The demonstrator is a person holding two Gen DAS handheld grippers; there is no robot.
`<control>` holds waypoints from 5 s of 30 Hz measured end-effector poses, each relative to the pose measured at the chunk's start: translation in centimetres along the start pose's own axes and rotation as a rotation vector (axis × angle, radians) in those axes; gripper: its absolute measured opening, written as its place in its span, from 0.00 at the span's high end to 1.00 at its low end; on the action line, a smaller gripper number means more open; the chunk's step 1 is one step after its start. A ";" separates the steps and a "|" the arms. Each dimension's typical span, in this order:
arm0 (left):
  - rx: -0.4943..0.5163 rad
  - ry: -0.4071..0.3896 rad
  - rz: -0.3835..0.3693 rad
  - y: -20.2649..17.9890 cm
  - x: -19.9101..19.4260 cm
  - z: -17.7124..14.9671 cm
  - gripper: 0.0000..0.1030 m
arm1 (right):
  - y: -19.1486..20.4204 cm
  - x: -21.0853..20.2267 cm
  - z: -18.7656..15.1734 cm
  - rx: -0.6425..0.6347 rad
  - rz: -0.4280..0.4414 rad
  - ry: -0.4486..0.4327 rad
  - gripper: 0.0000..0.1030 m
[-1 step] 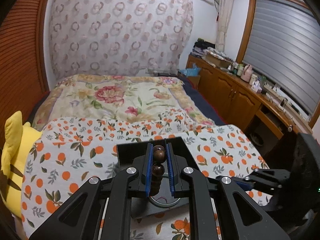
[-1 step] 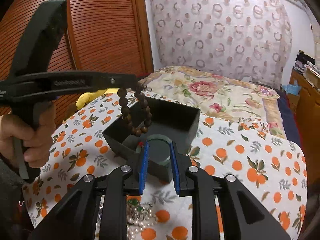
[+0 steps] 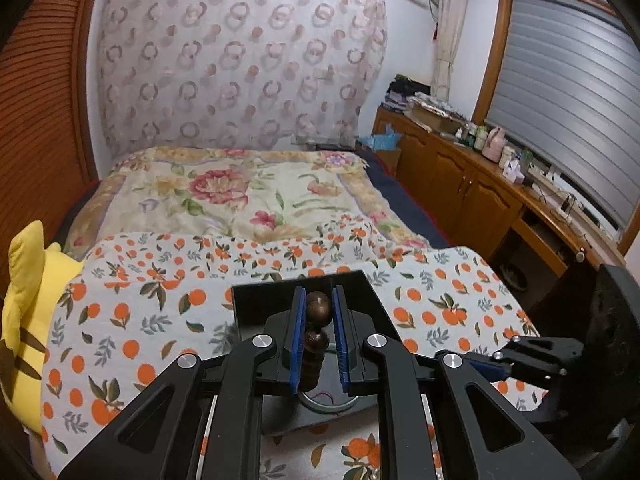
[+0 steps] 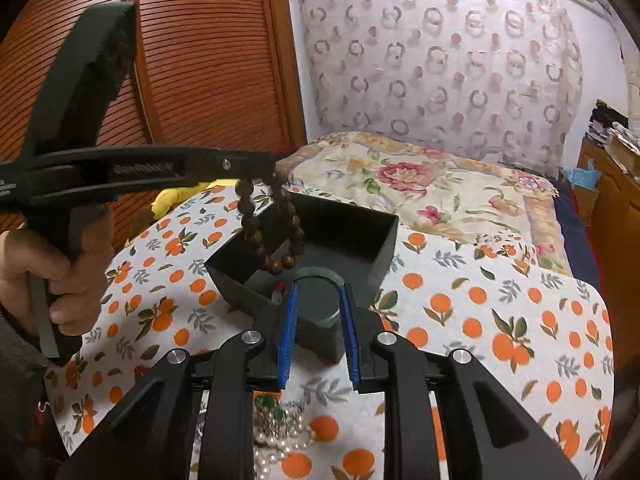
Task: Organize jewelry
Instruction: 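Carry both into the black box and open both tools to release them, then withdraw both tools from the box back toward the jewelry pile, then grasp the silver cuff bangle with the left tool and lift it, then grasp the pearl necklace with the right tool while the left tool holds the silver bangle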
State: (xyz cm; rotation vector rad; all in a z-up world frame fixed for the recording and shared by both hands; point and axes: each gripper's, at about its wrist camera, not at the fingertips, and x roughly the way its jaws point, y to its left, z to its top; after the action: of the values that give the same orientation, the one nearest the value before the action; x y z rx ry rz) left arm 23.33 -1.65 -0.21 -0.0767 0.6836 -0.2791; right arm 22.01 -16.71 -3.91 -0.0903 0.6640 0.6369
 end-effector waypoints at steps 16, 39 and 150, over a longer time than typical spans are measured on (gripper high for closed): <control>0.066 0.008 0.002 -0.6 -4.9 -5.7 0.50 | 2.3 -5.2 -4.7 0.040 -0.055 -0.040 0.77; 0.055 0.124 -0.045 -1.4 -5.1 -13.6 0.16 | 5.3 -7.3 -10.4 0.072 -0.114 -0.013 0.42; 0.008 0.054 -0.013 0.9 -11.2 -17.2 0.44 | 9.0 -4.4 -10.7 -0.113 0.079 0.177 0.92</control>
State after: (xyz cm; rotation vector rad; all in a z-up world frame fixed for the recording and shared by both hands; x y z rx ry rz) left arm 4.40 2.67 -6.80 -0.0665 0.7363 -0.2971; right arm 8.31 -14.70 -8.73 -0.2288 0.8054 0.7482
